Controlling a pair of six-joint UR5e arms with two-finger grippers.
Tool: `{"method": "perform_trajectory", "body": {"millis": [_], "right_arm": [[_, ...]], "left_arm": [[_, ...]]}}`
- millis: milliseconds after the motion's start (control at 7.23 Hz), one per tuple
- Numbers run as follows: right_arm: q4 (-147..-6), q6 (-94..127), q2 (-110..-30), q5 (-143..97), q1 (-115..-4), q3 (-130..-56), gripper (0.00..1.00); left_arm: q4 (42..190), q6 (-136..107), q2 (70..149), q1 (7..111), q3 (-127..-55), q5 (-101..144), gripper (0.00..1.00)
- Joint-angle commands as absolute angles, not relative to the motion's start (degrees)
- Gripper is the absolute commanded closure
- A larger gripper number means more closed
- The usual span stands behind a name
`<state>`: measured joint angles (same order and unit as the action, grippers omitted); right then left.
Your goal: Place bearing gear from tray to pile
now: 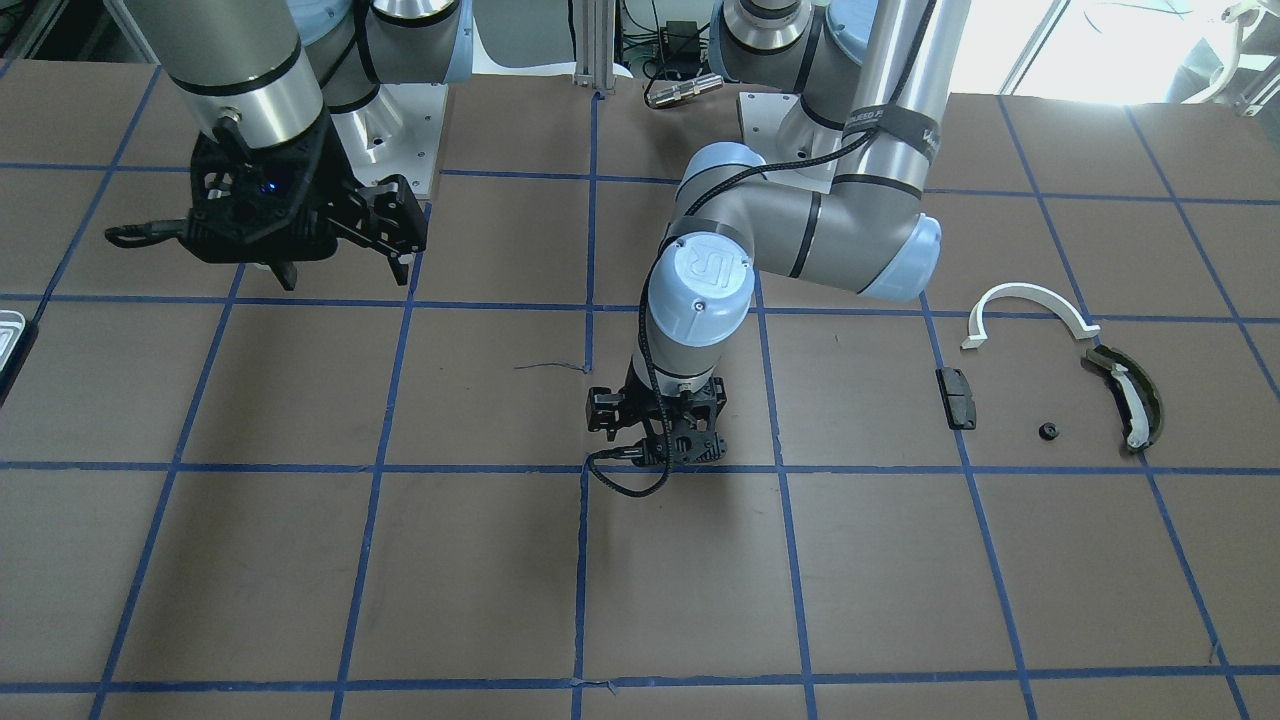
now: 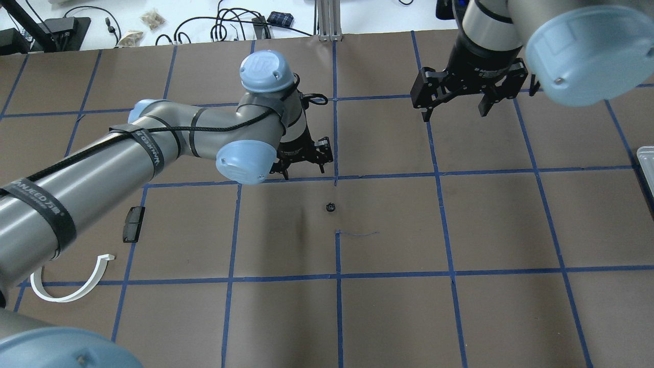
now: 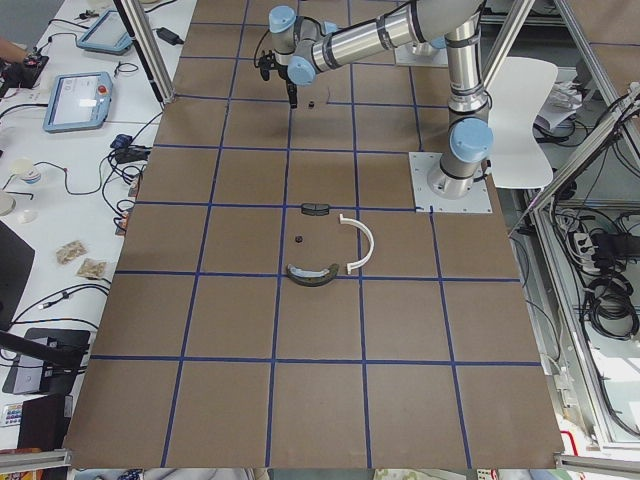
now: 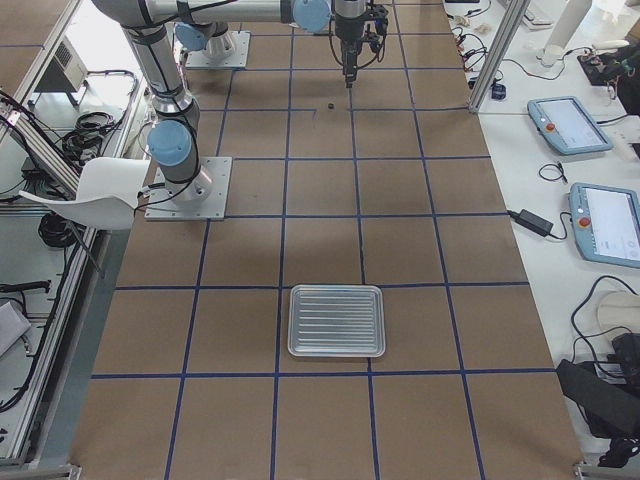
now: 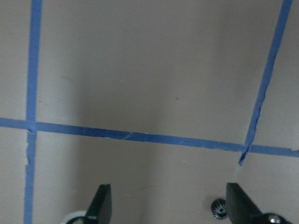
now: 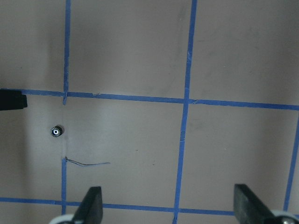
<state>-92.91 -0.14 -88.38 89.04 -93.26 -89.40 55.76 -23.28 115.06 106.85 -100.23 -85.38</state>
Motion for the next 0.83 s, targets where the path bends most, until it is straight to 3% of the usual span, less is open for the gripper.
{"method": "perform_trajectory", "body": {"millis": [0,138,415,692], "right_arm": [[-91.9,-1.6,-89.0,89.0,-92.5,-89.5,0.00],[-92.0,-1.6,-88.9,89.0,-92.5,-88.5,0.00],[-92.5,-0.9,-88.9,87.6,-92.5,-88.6,0.00],[-98.3,-0.6,-88.8,87.4,-93.2,-89.1,0.00]], "left_arm": [[49.9,-24.7,116.4,112.4,-103.2,-86.3,0.13],[49.7,-24.6,116.7,112.5,-103.4,-86.2,0.13],[49.7,-24.6,117.6,112.9,-103.4,-86.4,0.36],[49.7,-24.7,117.8,112.8,-104.5,-86.3,0.36]]}}
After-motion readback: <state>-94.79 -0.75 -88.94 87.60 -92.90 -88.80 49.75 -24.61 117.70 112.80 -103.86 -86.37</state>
